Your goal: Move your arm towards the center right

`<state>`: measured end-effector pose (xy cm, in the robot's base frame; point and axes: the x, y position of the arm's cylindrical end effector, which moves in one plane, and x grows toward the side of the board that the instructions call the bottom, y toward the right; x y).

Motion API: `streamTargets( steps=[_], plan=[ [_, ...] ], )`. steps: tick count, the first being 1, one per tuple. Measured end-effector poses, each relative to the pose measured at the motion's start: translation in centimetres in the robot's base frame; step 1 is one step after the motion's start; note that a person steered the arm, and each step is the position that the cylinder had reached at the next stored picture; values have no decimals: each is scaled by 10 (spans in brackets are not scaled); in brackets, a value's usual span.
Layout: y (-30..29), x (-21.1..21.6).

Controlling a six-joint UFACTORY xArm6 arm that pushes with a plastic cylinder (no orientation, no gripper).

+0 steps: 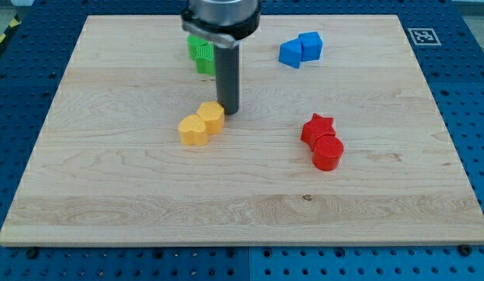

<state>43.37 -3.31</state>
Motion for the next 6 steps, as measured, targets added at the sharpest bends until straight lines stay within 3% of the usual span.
streamTargets(
  steps=[1,2,4,6],
  plan=[
    [-5,22],
    [25,9],
    [116,-25],
    [209,-22]
  ],
)
